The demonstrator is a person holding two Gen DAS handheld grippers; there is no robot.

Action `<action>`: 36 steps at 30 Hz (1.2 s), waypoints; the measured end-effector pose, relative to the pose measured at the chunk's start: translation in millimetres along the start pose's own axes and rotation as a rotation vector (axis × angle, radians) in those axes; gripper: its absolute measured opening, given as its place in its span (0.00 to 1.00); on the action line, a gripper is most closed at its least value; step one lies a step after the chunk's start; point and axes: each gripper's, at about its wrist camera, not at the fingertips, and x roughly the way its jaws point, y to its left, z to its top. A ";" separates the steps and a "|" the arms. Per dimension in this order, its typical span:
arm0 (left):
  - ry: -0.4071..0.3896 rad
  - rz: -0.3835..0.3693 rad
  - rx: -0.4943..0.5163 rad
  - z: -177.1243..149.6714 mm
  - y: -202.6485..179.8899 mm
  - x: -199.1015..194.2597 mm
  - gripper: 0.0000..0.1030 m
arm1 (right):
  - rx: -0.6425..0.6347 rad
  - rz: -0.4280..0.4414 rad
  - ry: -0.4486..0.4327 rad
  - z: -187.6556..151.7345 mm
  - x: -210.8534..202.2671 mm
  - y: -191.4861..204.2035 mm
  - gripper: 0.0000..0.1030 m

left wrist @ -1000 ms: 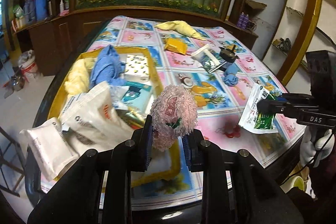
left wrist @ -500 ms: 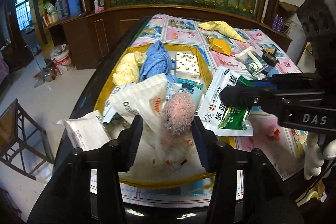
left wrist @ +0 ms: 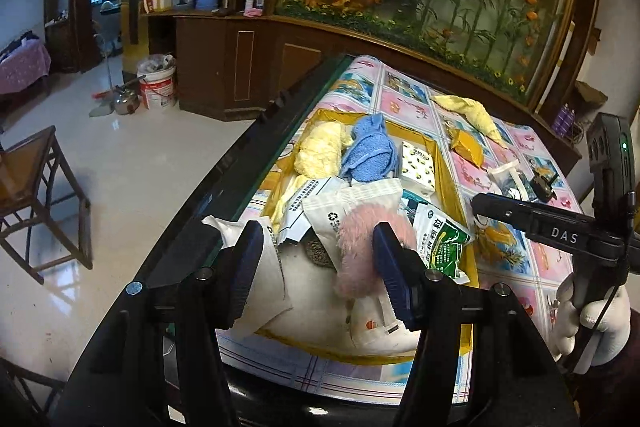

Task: Organize soft objects
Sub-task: 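Release the sachet and fuzzy ball in the tray and withdraw both grippers, then grasp blue cloth with right gripper while left gripper grasps clear striped packet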

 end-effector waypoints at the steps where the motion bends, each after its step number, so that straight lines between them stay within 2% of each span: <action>1: -0.007 -0.002 -0.010 0.2 1.5 -2.3 0.56 | 0.014 0.000 -0.006 -0.4 -3.6 -4.1 0.29; 9: -0.006 0.004 -0.023 -0.9 -1.4 -7.0 0.56 | 0.068 0.003 -0.034 -15.6 -29.8 -28.3 0.30; 12: -0.009 -0.046 -0.009 1.8 -14.1 -10.3 0.56 | 0.093 -0.001 -0.036 -23.6 -38.7 -39.1 0.30; 16: -0.036 -0.164 0.049 4.4 -44.4 -21.6 0.56 | 0.128 -0.019 -0.048 -39.2 -56.6 -60.7 0.30; 18: -0.051 -0.174 0.091 2.9 -61.3 -26.3 0.56 | 0.157 -0.054 -0.055 -50.0 -69.0 -80.0 0.30; 19: -0.060 -0.164 0.123 1.4 -72.0 -28.2 0.63 | 0.180 -0.075 -0.059 -54.9 -75.4 -91.4 0.30; 20: -0.073 -0.159 0.157 -0.8 -83.2 -30.0 0.74 | 0.211 -0.100 -0.065 -59.6 -83.0 -105.7 0.31; 21: -0.090 -0.164 0.190 -4.0 -94.2 -31.7 0.79 | 0.240 -0.122 -0.073 -63.4 -89.9 -118.9 0.31; 23: -0.101 -0.210 0.252 -13.7 -115.3 -32.3 0.80 | 0.310 -0.164 -0.091 -70.6 -103.9 -146.6 0.31; 26: -0.012 -0.280 0.304 -26.4 -142.7 -16.5 0.80 | 0.397 -0.188 -0.114 -74.6 -117.2 -178.8 0.31; 28: 0.070 -0.325 0.320 -35.2 -159.1 -1.3 0.80 | 0.414 -0.203 -0.127 -71.6 -120.7 -188.9 0.31; 30: 0.118 -0.344 0.325 -41.9 -170.9 7.5 0.80 | 0.413 -0.217 -0.142 -65.3 -121.3 -194.4 0.31; 34: 0.157 -0.388 0.334 -48.6 -183.8 13.5 0.80 | 0.344 -0.258 -0.160 -42.3 -117.9 -191.0 0.32; 36: 0.173 -0.406 0.326 -49.7 -185.1 17.5 0.80 | 0.265 -0.241 -0.145 -25.0 -108.9 -177.5 0.37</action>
